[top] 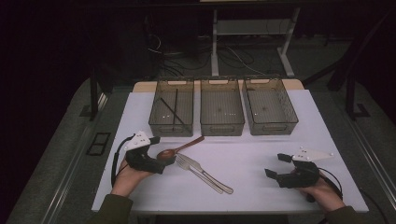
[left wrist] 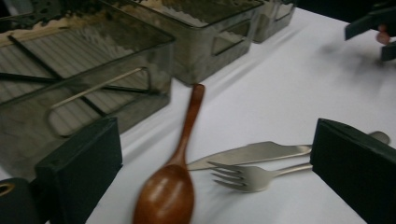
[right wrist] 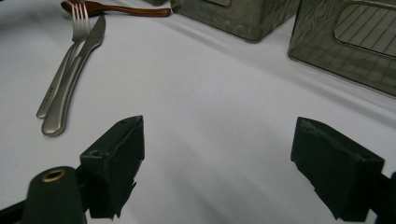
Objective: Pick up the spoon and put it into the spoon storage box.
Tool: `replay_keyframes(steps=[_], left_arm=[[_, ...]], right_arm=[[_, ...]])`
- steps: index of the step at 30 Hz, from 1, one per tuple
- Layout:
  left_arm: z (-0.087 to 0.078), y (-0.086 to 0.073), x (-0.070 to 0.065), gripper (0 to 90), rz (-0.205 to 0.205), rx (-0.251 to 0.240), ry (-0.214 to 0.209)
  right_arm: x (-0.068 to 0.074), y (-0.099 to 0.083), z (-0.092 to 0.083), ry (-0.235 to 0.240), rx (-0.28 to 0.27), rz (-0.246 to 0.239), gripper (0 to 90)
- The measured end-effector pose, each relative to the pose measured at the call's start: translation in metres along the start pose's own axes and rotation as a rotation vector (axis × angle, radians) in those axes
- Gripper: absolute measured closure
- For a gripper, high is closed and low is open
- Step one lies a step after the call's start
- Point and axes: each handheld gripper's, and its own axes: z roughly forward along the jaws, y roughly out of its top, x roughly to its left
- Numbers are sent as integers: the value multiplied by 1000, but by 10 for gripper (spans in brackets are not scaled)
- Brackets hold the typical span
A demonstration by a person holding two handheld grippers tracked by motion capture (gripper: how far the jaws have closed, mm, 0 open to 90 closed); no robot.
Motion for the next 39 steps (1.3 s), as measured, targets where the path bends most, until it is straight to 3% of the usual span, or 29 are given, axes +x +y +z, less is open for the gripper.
replay_keyframes(steps=[9, 14, 20, 24, 35, 39], left_arm=[[6, 3, 26, 154, -24, 10, 9], [12, 0, 35, 254, -35, 41, 13], [20, -7, 39, 339, -50, 120, 53], [24, -13, 40, 353, -52, 160, 43], [28, -20, 38, 367, -50, 201, 48], [29, -21, 37, 377, -33, 223, 39]], right_arm=[[0, -1, -1, -1, 12, -7, 167], [0, 0, -1, 6, 17, -12, 167], [1, 2, -2, 19, 20, -14, 166], [1, 2, -2, 16, 18, -12, 167], [2, 2, -1, 17, 12, -41, 176], [-1, 1, -5, 91, 6, -33, 176]])
